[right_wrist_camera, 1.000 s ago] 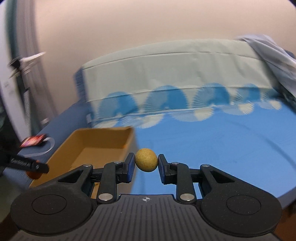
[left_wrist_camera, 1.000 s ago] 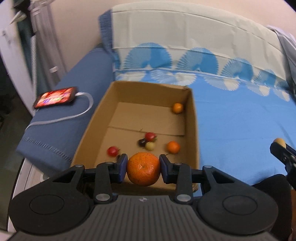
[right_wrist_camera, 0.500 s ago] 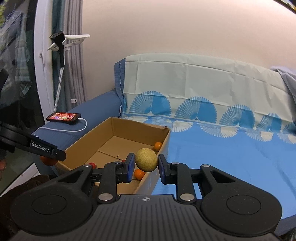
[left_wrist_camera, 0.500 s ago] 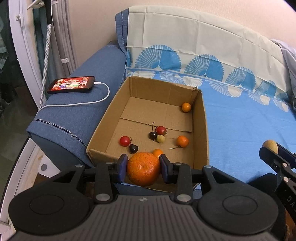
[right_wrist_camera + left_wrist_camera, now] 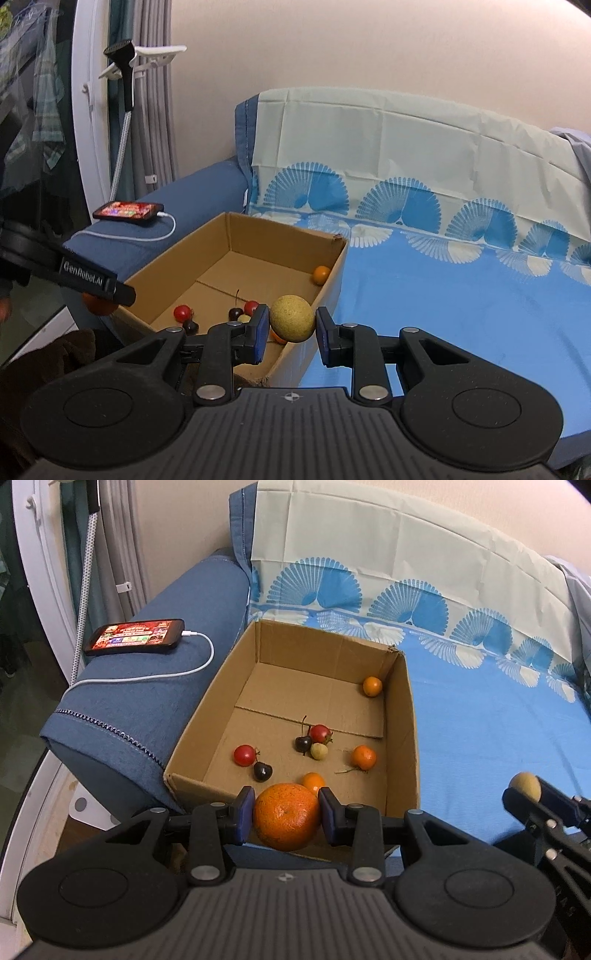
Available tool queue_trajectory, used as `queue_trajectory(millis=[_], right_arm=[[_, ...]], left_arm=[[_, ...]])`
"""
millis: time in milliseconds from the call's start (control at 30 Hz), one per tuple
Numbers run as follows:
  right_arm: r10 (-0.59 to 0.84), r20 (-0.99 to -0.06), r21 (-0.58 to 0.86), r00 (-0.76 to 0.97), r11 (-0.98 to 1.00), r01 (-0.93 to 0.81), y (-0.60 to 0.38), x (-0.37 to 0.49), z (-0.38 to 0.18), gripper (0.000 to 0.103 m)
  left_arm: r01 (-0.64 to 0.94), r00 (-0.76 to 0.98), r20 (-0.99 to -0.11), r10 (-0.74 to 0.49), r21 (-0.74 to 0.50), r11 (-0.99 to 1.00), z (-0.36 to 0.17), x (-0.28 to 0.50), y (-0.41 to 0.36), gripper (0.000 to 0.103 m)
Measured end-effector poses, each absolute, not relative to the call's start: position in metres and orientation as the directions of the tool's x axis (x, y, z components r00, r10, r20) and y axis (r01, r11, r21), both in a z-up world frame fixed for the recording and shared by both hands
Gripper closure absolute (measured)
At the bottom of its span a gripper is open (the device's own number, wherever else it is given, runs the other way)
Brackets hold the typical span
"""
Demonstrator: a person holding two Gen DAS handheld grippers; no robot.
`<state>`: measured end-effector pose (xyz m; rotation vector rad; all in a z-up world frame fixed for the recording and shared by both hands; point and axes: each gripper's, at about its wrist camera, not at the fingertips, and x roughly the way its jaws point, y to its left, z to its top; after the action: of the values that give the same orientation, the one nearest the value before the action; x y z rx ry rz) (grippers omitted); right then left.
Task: Organize fruits
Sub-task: 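Carry the held orange and pear back over the cardboard box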
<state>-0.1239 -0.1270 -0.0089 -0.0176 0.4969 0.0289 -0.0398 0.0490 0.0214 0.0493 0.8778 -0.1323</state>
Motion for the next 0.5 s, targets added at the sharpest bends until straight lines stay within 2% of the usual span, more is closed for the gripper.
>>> queue_trajectory(millis=[300, 500], right_arm=[[0.095, -0.470, 0.074, 0.878, 0.995, -0.068, -0.126, -0.085, -0.006, 0.075], [0.116, -0.499, 0.050, 0.859, 0.993, -0.105, -0.120, -0.067, -0.017, 0.075]], left_arm=[[0.119, 0.630, -0.774, -0.063, 0.016, 0.993, 0.028, -0.012, 0.049, 0.062], [0.115, 0.596, -0.800, -0.068, 0.002, 0.993, 0.015, 0.015, 0.049, 0.062]])
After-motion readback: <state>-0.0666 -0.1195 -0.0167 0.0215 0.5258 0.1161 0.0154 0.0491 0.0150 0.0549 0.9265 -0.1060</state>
